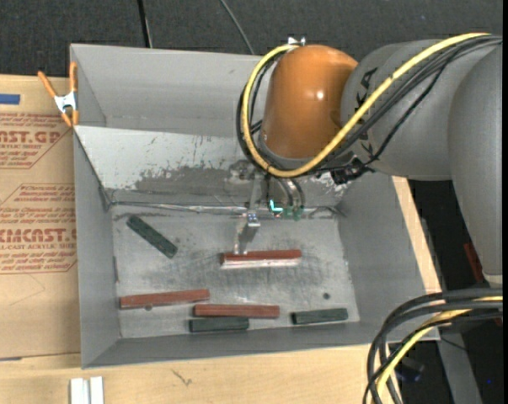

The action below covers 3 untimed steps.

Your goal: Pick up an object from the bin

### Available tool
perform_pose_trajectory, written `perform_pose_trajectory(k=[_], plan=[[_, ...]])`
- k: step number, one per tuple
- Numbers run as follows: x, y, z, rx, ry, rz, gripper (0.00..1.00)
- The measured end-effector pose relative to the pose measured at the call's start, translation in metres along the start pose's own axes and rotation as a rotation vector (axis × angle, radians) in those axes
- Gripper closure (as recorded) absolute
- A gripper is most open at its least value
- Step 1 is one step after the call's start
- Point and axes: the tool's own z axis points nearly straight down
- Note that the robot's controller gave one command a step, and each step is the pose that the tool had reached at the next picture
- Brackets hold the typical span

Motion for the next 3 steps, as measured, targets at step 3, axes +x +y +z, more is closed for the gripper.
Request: perform_pose_trajectory(k=[3], plan=[[0.027, -0.071, 0.091, 0.000, -0.006, -0.119, 0.00]])
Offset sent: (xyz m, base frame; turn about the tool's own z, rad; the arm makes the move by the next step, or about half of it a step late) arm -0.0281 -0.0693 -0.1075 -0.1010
